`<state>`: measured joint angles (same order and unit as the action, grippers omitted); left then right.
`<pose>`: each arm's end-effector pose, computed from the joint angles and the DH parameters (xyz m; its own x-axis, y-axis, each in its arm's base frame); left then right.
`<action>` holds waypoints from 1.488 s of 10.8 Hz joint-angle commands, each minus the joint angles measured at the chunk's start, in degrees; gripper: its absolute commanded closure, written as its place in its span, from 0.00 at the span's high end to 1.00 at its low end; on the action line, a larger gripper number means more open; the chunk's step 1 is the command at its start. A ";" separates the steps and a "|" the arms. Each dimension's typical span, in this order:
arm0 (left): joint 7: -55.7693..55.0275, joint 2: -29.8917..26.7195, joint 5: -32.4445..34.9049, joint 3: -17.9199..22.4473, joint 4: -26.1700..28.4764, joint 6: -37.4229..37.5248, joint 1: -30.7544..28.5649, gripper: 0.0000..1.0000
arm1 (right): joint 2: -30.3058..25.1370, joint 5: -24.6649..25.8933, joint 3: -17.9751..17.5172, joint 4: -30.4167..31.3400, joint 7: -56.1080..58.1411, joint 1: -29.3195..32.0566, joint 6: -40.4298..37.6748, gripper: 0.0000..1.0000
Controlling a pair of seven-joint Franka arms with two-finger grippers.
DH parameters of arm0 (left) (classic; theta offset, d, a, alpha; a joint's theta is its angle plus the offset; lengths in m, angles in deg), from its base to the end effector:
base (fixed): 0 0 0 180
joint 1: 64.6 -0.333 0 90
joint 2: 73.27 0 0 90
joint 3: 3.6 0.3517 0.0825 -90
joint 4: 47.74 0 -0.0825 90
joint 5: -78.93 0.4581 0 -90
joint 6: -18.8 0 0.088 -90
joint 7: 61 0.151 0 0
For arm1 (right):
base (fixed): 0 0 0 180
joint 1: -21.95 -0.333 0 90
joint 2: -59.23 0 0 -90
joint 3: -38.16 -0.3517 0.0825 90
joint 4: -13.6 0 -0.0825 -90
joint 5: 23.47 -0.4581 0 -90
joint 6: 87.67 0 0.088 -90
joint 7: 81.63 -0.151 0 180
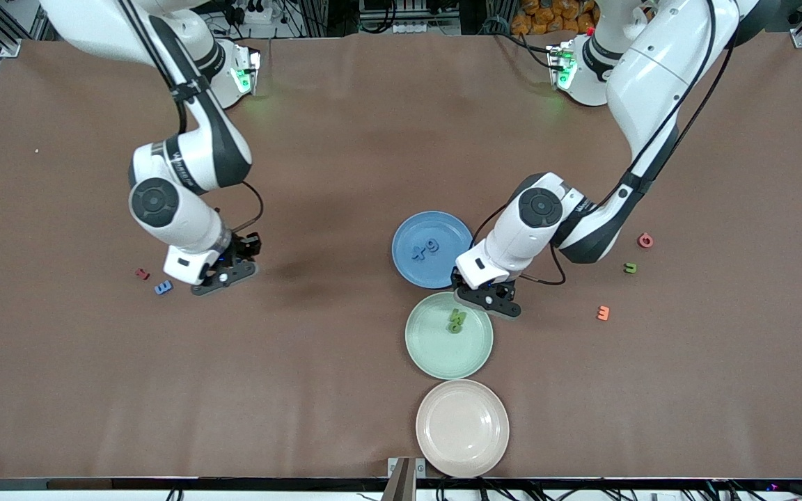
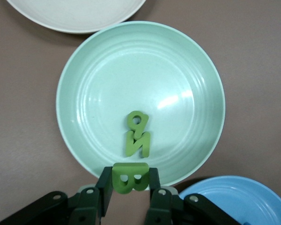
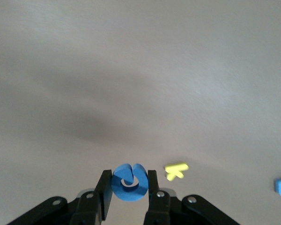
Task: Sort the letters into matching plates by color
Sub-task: 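Place the green B on the green plate while the right gripper carries C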
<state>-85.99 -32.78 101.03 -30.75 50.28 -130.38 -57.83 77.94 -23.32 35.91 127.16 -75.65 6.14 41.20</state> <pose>0.6671 -0.4097 0.1777 0.9247 -0.2892 0.2477 -0.3293 -0.9339 0.1392 0.6317 0.2056 0.2368 0.9115 0.4071 -0.0576 0.4069 -0.9133 -0.0167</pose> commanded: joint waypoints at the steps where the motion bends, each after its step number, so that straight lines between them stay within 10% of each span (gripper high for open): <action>1: -2.24 2.83 -0.56 1.74 -4.41 1.08 2.98 0.29 | 5.17 0.73 -0.65 -8.33 3.16 -5.62 -1.08 0.29; 4: -2.51 2.84 -0.39 2.45 -4.77 1.08 3.07 0.74 | 12.55 -0.32 -1.44 -17.03 2.99 -11.86 -1.08 0.29; 6: -2.08 2.14 -0.13 3.41 -5.12 1.25 2.81 0.85 | 16.07 -1.56 -2.32 -20.65 2.72 -15.55 -1.08 0.28; 11: 10.64 -4.70 -0.47 4.65 -3.20 13.78 -3.68 0.80 | 22.84 -2.97 -4.43 -28.38 2.55 -21.45 -0.37 0.28; 16: 21.04 -14.99 -0.56 4.56 10.41 17.96 -12.12 0.75 | 25.76 -3.76 -6.54 -31.82 2.37 -23.30 -0.20 0.30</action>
<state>-68.14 -42.54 101.05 -26.01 52.67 -111.91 -66.57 101.66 -25.83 29.80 98.65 -73.51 -16.38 41.49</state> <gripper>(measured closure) 0.251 0.656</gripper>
